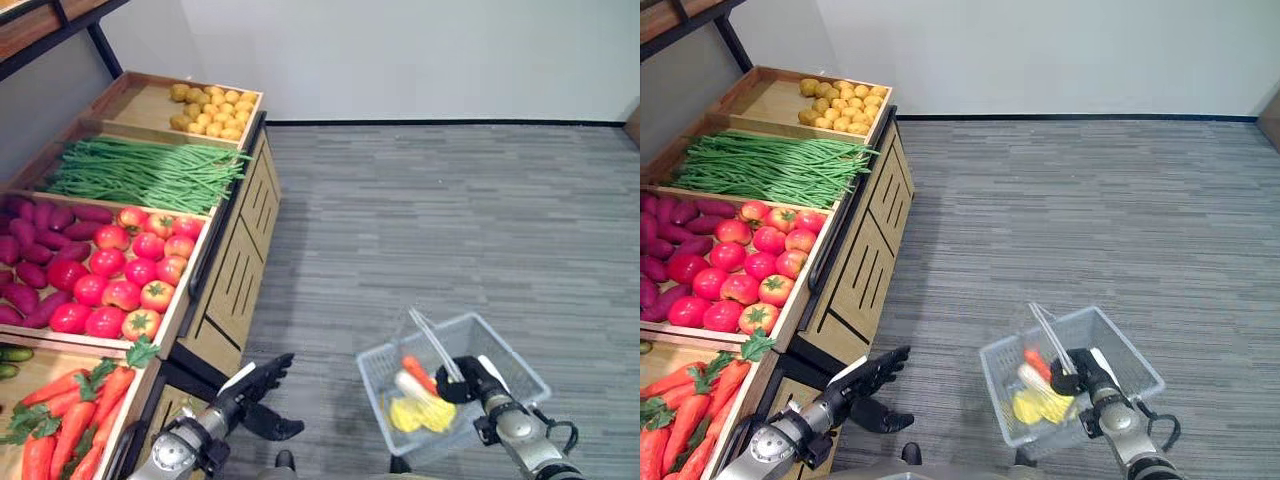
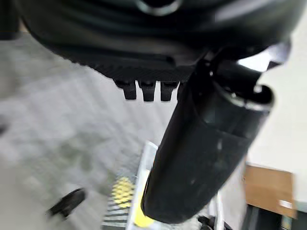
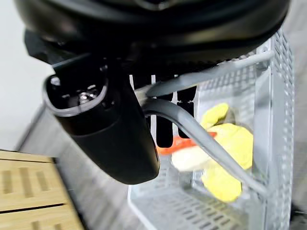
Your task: Get the vegetables into the basket
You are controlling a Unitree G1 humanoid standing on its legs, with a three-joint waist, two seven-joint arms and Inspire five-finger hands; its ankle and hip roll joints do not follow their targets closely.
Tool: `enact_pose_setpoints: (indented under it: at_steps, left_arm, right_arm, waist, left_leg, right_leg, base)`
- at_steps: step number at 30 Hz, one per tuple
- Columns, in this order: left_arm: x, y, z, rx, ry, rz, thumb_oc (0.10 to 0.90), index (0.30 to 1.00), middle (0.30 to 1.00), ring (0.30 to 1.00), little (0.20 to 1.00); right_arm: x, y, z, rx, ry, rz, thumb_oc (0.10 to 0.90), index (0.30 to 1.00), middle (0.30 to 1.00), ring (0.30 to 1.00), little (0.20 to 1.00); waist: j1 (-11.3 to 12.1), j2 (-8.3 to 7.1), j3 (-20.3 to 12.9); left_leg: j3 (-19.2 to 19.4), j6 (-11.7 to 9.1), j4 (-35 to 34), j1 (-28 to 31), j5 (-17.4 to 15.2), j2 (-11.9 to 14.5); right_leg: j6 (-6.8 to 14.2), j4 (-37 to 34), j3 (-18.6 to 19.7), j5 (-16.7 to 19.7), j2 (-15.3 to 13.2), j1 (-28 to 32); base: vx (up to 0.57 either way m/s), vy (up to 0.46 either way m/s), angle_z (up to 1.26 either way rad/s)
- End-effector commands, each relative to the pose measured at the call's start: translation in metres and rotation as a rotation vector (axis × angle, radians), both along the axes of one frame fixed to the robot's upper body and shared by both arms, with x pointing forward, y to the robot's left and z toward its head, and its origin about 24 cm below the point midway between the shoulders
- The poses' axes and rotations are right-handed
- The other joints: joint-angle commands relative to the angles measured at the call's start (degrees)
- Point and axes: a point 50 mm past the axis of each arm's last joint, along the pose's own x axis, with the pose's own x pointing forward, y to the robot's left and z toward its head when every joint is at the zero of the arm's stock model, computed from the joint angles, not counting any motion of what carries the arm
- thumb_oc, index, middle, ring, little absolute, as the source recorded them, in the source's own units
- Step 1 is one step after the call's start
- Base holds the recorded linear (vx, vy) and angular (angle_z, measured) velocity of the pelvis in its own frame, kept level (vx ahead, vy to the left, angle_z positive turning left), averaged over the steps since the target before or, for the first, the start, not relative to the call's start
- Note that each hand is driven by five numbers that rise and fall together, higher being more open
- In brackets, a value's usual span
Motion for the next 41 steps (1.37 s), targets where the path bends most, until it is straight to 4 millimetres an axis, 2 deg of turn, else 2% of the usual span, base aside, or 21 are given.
enact_pose_setpoints:
  at_steps: [1, 3, 4, 6, 7, 8, 11, 13, 14, 16, 17, 18, 19, 24, 26, 27, 31, 33, 37, 41]
  left_arm:
    - [0.006, 0.002, -0.013, 0.129, -0.014, -0.055, 0.900, 1.000, 1.000, 1.000, 1.000]
    - [-0.010, 0.012, -0.033, 0.201, 0.075, 0.029, 0.900, 1.000, 1.000, 1.000, 1.000]
    - [-0.010, 0.011, -0.033, 0.201, 0.074, 0.029, 0.900, 1.000, 1.000, 1.000, 1.000]
    - [-0.029, 0.017, -0.053, 0.274, 0.181, 0.092, 0.900, 1.000, 1.000, 1.000, 1.000]
    - [-0.046, 0.023, -0.065, 0.326, 0.277, 0.164, 0.900, 1.000, 1.000, 1.000, 1.000]
    - [-0.045, 0.022, -0.065, 0.325, 0.276, 0.164, 0.900, 1.000, 1.000, 1.000, 1.000]
    - [-0.068, 0.033, -0.077, 0.423, 0.409, 0.243, 0.900, 1.000, 1.000, 1.000, 1.000]
    - [-0.069, 0.032, -0.077, 0.428, 0.412, 0.242, 0.900, 1.000, 1.000, 1.000, 1.000]
    - [-0.079, 0.038, -0.079, 0.471, 0.453, 0.262, 0.900, 1.000, 1.000, 1.000, 1.000]
    - [-0.082, 0.037, -0.080, 0.471, 0.458, 0.264, 0.900, 1.000, 1.000, 1.000, 1.000]
    - [-0.088, 0.037, -0.081, 0.479, 0.483, 0.275, 0.900, 1.000, 1.000, 1.000, 1.000]
    - [-0.088, 0.037, -0.081, 0.479, 0.483, 0.274, 0.900, 1.000, 1.000, 1.000, 1.000]
    - [-0.089, 0.035, -0.082, 0.469, 0.487, 0.281, 0.900, 1.000, 1.000, 1.000, 1.000]
    - [-0.093, 0.032, -0.083, 0.436, 0.507, 0.346, 0.900, 1.000, 1.000, 1.000, 1.000]
    - [-0.093, 0.031, -0.084, 0.417, 0.509, 0.381, 0.900, 1.000, 1.000, 1.000, 1.000]
    - [-0.095, 0.031, -0.084, 0.398, 0.518, 0.425, 0.900, 1.000, 1.000, 1.000, 1.000]
    - [-0.101, 0.034, -0.084, 0.377, 0.551, 0.486, 0.900, 1.000, 1.000, 1.000, 1.000]
    - [-0.103, 0.034, -0.085, 0.374, 0.564, 0.505, 0.900, 1.000, 1.000, 1.000, 1.000]
    - [-0.104, 0.034, -0.085, 0.365, 0.571, 0.527, 0.900, 1.000, 1.000, 1.000, 1.000]
    - [-0.106, 0.032, -0.086, 0.357, 0.580, 0.534, 0.900, 1.000, 1.000, 1.000, 1.000]
  right_arm:
    - [0.063, -0.004, 0.041, -0.034, -0.266, -0.010, 0.400, 0.300, 0.300, 0.300, 0.300]
    - [0.050, -0.013, 0.031, -0.054, -0.197, -0.052, 0.400, 0.300, 0.300, 0.300, 0.300]
    - [0.051, -0.013, 0.031, -0.055, -0.198, -0.051, 0.400, 0.300, 0.300, 0.300, 0.300]
    - [0.036, -0.023, 0.021, -0.071, -0.124, -0.116, 0.400, 0.300, 0.300, 0.300, 0.300]
    - [0.022, -0.033, 0.014, -0.087, -0.054, -0.172, 0.400, 0.300, 0.300, 0.300, 0.300]
    - [0.023, -0.033, 0.014, -0.088, -0.056, -0.172, 0.400, 0.300, 0.300, 0.300, 0.300]
    - [-0.002, -0.051, 0.007, -0.129, 0.048, -0.255, 0.400, 0.300, 0.300, 0.300, 0.300]
    - [-0.006, -0.054, 0.007, -0.141, 0.061, -0.264, 0.400, 0.300, 0.300, 0.300, 0.300]
    - [-0.020, -0.063, 0.005, -0.156, 0.107, -0.316, 0.400, 0.300, 0.300, 0.300, 0.300]
    - [-0.027, -0.067, 0.004, -0.159, 0.120, -0.346, 0.400, 0.300, 0.300, 0.300, 0.300]
    - [-0.038, -0.070, 0.002, -0.161, 0.154, -0.371, 0.639, 0.635, 0.635, 0.635, 0.635]
    - [-0.038, -0.070, 0.002, -0.162, 0.154, -0.371, 0.749, 0.789, 0.789, 0.789, 0.789]
    - [-0.045, -0.073, 0.001, -0.167, 0.174, -0.384, 0.900, 1.000, 1.000, 1.000, 1.000]
    - [-0.074, -0.079, -0.004, -0.153, 0.229, -0.483, 0.900, 1.000, 1.000, 1.000, 1.000]
    - [-0.081, -0.078, -0.007, -0.138, 0.236, -0.511, 0.900, 1.000, 1.000, 1.000, 1.000]
    - [-0.092, -0.077, -0.010, -0.123, 0.253, -0.541, 0.900, 1.000, 1.000, 1.000, 1.000]
    - [-0.118, -0.071, -0.018, -0.096, 0.320, -0.563, 0.900, 1.000, 1.000, 1.000, 1.000]
    - [-0.129, -0.056, -0.028, -0.056, 0.368, -0.541, 0.900, 1.000, 1.000, 1.000, 1.000]
    - [-0.139, -0.031, -0.042, 0.023, 0.438, -0.474, 0.900, 1.000, 1.000, 1.000, 1.000]
    - [-0.149, 0.005, -0.058, 0.111, 0.526, -0.324, 0.900, 1.000, 1.000, 1.000, 1.000]
  waist:
    - [0.34, -2.77, -3.82]
    - [0.67, -2.86, -3.80]
    - [0.62, -2.80, -3.78]
    - [0.92, -2.86, -3.77]
    - [1.12, -2.92, -3.80]
    - [1.08, -2.87, -3.72]
    - [1.29, -2.97, -3.64]
    - [1.27, -2.99, -3.60]
    - [1.32, -3.02, -3.58]
    - [1.28, -2.97, -3.51]
    - [1.20, -2.95, -3.50]
    - [1.20, -2.93, -3.51]
    - [1.16, -2.93, -3.50]
    - [0.59, -3.02, -3.35]
    - [0.38, -3.01, -3.31]
    - [0.09, -3.10, -3.29]
    - [-0.60, -3.40, -3.44]
    - [-0.92, -3.73, -3.45]
    - [-1.08, -4.04, -3.51]
    - [-1.08, -4.44, -3.66]
  left_leg:
    - [-3.11, -0.51, 0.05, -3.34, 0.21, -0.18]
    - [-3.31, -0.50, 0.05, -3.55, 0.34, -0.17]
    - [-3.33, -0.50, 0.05, -3.56, 0.34, -0.17]
    - [-3.52, -0.51, 0.05, -3.74, 0.44, -0.21]
    - [-3.56, -0.51, 0.05, -3.90, 0.53, -0.24]
    - [-3.58, -0.52, 0.05, -3.90, 0.53, -0.24]
    - [-3.71, -0.62, 0.05, -4.14, 0.63, -0.23]
    - [-3.70, -0.65, 0.05, -4.16, 0.59, -0.24]
    - [-3.62, -0.73, 0.05, -4.17, 0.60, -0.12]
    - [-3.62, -0.74, 0.05, -4.13, 0.56, -0.12]
    - [-3.66, -0.77, 0.05, -4.13, 0.58, -0.07]
    - [-3.66, -0.77, 0.05, -4.13, 0.58, -0.07]
    - [-3.68, -0.76, 0.05, -4.16, 0.57, -0.06]
    - [-3.83, -0.78, 0.05, -4.20, 0.64, -0.05]
    - [-3.87, -0.80, 0.05, -4.16, 0.64, -0.01]
    - [-3.79, -0.79, 0.05, -4.11, 0.64, 0.06]
    - [-3.69, -0.83, 0.05, -4.14, 0.54, 0.05]
    - [-3.66, -0.87, 0.05, -4.08, 0.55, 0.10]
    - [-3.57, -0.88, 0.05, -3.93, 0.53, 0.14]
    - [-3.72, -0.93, 0.05, -3.85, 0.59, 0.13]
  right_leg:
    - [3.85, 0.35, -3.04, -1.73, -3.49, 1.15]
    - [3.78, 0.35, -3.25, -1.66, -3.52, 1.13]
    - [3.78, 0.35, -3.26, -1.67, -3.53, 1.12]
    - [3.76, 0.35, -3.49, -1.61, -3.57, 1.08]
    - [3.74, 0.35, -3.63, -1.51, -3.63, 1.00]
    - [3.74, 0.35, -3.65, -1.52, -3.63, 1.01]
    - [3.61, 0.35, -3.80, -1.46, -3.49, 0.85]
    - [3.60, 0.35, -3.78, -1.48, -3.46, 0.82]
    - [3.57, 0.35, -3.85, -1.51, -3.42, 0.85]
    - [3.58, 0.35, -3.87, -1.51, -3.41, 0.84]
    - [3.57, 0.35, -3.87, -1.51, -3.35, 0.79]
    - [3.57, 0.35, -3.88, -1.51, -3.34, 0.79]
    - [3.52, 0.35, -3.84, -1.52, -3.31, 0.78]
    - [3.49, 0.35, -3.89, -1.58, -3.19, 0.78]
    - [3.46, 0.35, -3.85, -1.58, -3.16, 0.78]
    - [3.47, 0.35, -3.75, -1.57, -3.13, 0.67]
    - [3.46, 0.35, -3.61, -1.49, -3.12, 0.46]
    - [3.40, 0.35, -3.47, -1.41, -3.06, 0.45]
    - [3.31, 0.35, -3.45, -1.36, -3.02, 0.45]
    - [3.16, 0.35, -3.51, -1.47, -2.90, 0.71]
  base:
    - [-0.02, -0.015, 0.04]
    - [-0.02, -0.012, 0.05]
    - [-0.01, -0.004, 0.06]
    - [-0.01, -0.004, 0.08]
    - [-0.01, -0.005, 0.10]
    - [-0.01, -0.006, 0.11]
    - [-0.01, -0.007, 0.05]
    - [0.00, 0.000, 0.00]
    - [0.00, 0.000, 0.00]
    - [0.00, 0.000, 0.00]
    - [0.00, 0.000, 0.00]
    - [0.00, 0.000, 0.00]
    - [0.00, 0.000, 0.00]
    - [0.00, 0.000, 0.00]
    - [0.00, 0.000, 0.00]
    - [0.00, 0.000, 0.00]
    - [0.00, -0.003, -0.01]
    - [0.00, 0.000, 0.00]
    - [0.00, -0.005, -0.02]
    - [0.00, 0.000, 0.00]
